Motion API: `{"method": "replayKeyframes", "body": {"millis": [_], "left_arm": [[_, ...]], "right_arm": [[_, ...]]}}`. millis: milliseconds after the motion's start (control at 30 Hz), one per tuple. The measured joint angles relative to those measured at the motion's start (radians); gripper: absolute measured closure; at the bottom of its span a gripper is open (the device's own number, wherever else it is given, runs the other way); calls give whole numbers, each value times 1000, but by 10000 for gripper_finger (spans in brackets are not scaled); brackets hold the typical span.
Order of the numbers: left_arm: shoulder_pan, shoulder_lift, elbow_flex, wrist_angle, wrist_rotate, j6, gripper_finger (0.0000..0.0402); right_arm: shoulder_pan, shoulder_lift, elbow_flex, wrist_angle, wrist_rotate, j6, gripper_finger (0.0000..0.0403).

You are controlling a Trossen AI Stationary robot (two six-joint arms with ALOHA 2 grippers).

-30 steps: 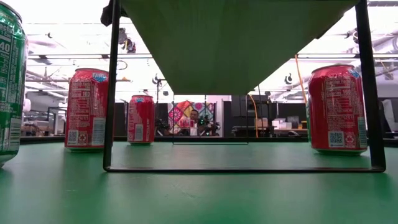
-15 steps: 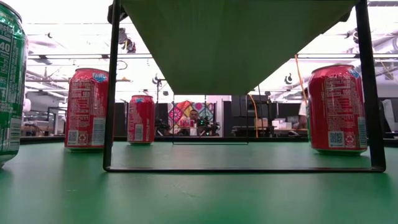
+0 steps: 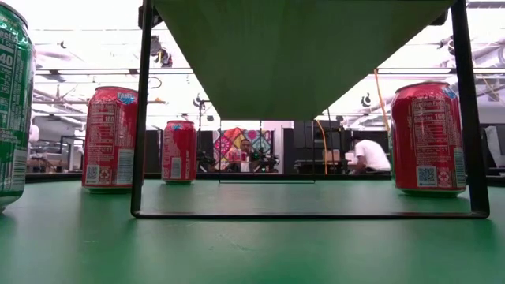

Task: Place canned beverage on shelf
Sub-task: Put the orange soda can on the shelf

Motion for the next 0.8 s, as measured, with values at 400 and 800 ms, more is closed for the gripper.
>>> {"method": "replayKeyframes", "body": {"millis": [400, 800], "left_arm": [[0, 0, 0, -17, 43, 3, 238], [-13, -8, 1, -63, 71, -32, 238]], "right_arm": [[36, 36, 1, 53, 4, -135, 101], [34, 101, 1, -30, 46, -90, 101]]}}
